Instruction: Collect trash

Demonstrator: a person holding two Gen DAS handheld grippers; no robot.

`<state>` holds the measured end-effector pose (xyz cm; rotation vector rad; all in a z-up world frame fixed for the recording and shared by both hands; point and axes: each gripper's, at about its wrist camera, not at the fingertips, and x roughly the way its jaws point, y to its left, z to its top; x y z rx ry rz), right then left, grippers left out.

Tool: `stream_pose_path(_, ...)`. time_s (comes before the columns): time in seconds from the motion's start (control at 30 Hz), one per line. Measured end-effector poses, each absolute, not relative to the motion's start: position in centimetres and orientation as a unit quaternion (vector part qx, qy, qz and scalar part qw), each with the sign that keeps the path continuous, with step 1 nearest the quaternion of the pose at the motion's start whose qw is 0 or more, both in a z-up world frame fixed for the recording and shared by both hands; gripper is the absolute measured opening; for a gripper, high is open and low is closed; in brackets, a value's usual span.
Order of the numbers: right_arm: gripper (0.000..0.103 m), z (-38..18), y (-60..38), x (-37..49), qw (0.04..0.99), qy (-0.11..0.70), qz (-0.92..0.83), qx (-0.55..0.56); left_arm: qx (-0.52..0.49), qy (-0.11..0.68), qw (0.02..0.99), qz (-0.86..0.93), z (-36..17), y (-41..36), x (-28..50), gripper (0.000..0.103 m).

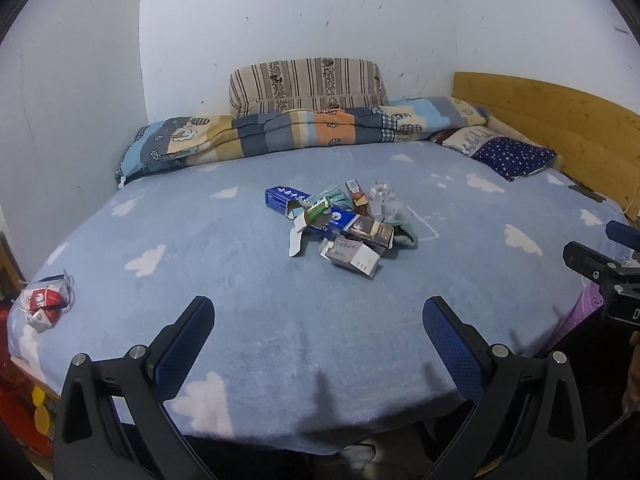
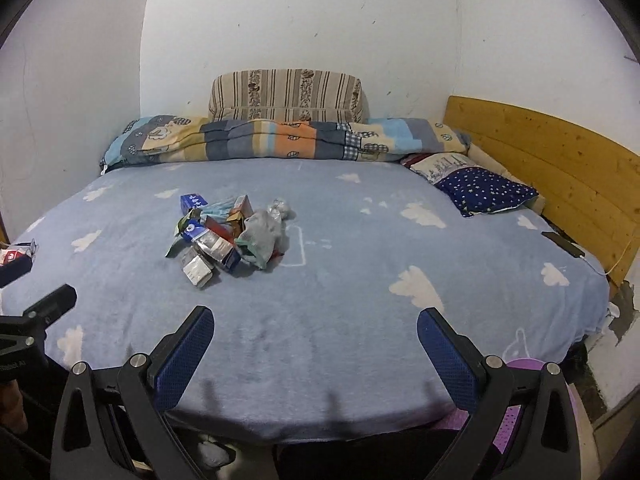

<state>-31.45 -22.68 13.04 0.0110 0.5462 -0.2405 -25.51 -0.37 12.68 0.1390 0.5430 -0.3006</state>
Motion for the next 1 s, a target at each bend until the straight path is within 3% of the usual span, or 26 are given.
stream_pose_path(1.0,0.102,13.07,-22.48,-31.57,0.955,0.269,-0.123,-0.006,0.067,0.284,0.943,-0.158,13.41,-0.70,-26.37,0.103)
